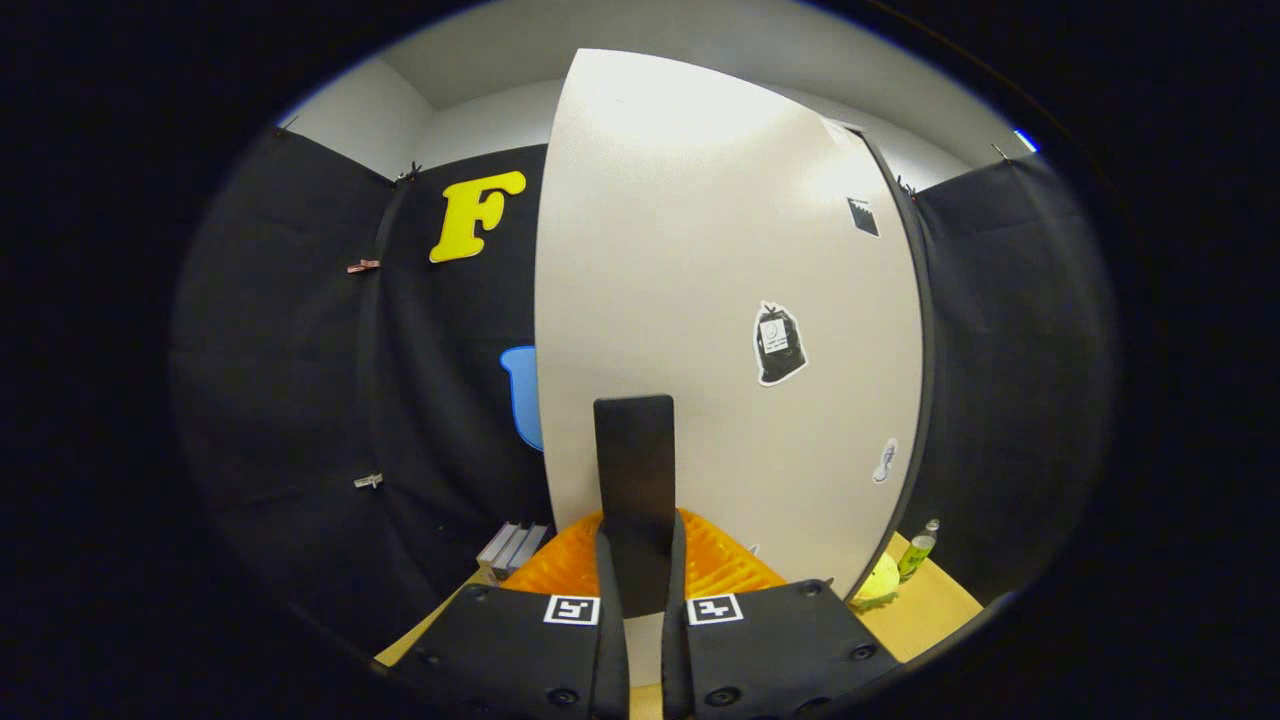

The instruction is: Open the shoe cabinet door, grab the shoes and put them into the shoe cabinet, then close the shoe cabinet door.

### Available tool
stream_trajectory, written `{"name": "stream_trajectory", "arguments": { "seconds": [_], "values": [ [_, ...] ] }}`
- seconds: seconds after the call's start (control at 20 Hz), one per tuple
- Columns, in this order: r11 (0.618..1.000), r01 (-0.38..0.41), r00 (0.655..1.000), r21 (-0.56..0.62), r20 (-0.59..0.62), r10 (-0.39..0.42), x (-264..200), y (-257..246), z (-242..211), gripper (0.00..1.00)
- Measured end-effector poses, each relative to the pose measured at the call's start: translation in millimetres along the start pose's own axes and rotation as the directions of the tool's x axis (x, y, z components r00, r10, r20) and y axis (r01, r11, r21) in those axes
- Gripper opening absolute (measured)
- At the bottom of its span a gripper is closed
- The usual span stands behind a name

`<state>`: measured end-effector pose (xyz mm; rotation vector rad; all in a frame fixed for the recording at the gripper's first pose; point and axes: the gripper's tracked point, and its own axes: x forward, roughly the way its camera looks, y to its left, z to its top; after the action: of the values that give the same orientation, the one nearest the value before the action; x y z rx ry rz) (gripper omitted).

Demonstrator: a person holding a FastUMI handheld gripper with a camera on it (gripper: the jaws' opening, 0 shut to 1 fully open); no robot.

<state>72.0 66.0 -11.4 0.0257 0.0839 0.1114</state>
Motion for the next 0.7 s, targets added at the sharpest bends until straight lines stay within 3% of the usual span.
{"name": "stream_trajectory", "arguments": {
  "seconds": [0.35, 0.7],
  "values": [
    [1.0, 0.005, 1.0, -0.013, -0.006, -0.006, -64, -48, 1, 0.17],
    [0.997, 0.062, 0.998, -0.041, 0.002, -0.062, -97, -92, 5, 0.16]
  ]
}}
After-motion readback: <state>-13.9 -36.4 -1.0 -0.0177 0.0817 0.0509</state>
